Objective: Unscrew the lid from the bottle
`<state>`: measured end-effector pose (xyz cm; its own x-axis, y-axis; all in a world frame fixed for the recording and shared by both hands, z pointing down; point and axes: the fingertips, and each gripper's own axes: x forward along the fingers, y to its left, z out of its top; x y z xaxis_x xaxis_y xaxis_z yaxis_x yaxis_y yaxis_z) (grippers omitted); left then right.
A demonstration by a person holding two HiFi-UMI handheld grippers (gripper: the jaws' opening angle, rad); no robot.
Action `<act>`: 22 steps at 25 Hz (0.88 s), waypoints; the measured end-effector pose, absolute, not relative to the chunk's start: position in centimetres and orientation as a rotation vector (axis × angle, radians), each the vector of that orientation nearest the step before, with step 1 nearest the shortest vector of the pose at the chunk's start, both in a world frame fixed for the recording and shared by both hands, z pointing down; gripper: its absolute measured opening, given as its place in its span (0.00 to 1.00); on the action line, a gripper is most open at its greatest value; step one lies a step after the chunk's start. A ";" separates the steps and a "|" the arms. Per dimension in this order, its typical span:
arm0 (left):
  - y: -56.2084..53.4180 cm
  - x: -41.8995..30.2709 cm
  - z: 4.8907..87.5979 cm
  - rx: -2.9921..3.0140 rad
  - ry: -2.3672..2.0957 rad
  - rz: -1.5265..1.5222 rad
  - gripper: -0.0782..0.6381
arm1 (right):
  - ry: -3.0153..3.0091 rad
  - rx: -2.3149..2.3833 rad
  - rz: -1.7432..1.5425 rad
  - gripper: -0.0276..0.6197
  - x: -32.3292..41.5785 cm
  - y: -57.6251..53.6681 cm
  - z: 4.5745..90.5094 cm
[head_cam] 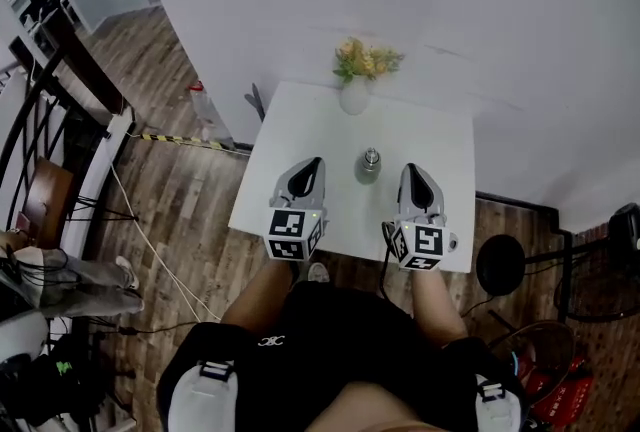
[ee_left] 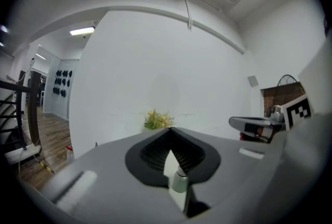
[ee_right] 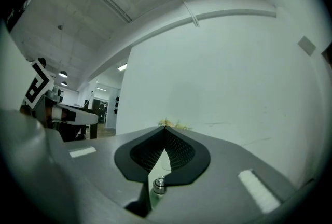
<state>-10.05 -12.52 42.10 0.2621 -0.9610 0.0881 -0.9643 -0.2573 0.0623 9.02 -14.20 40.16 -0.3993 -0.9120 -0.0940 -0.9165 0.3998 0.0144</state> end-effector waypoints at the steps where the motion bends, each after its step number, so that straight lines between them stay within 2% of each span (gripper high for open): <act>1: -13.4 -10.5 42.7 2.411 -1.833 0.067 0.18 | 2.565 -1.702 0.090 0.04 8.9 -15.0 40.6; 12: -18.6 -12.0 47.6 2.422 -1.686 0.161 0.18 | 2.503 -1.911 -0.018 0.04 12.9 -20.5 44.3; 16: -19.8 -11.4 49.0 2.464 -1.594 0.161 0.18 | 2.641 -1.790 -0.070 0.04 13.1 -21.8 46.0; 17: -20.0 -10.8 49.4 2.493 -1.542 0.155 0.18 | 2.703 -1.717 -0.087 0.08 12.7 -22.1 46.6; 19: -20.2 -9.7 50.3 2.545 -1.436 0.141 0.32 | 2.817 -1.582 -0.131 0.27 11.9 -22.4 48.0; 20: -20.3 -9.3 50.9 2.564 -1.394 0.136 0.37 | 2.859 -1.539 -0.147 0.33 11.5 -22.4 48.6; 21: -20.4 -8.9 51.5 2.581 -1.357 0.136 0.38 | 2.892 -1.506 -0.160 0.39 11.2 -22.4 49.2; 22: -20.4 -8.5 52.2 2.598 -1.324 0.142 0.45 | 2.921 -1.479 -0.175 0.42 10.9 -22.4 49.8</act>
<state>-8.52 -20.36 52.24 0.5892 -0.7864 0.1856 -0.8079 -0.5693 0.1525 10.95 -22.36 49.78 -0.5856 -0.7926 0.1701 -0.8072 0.5894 -0.0328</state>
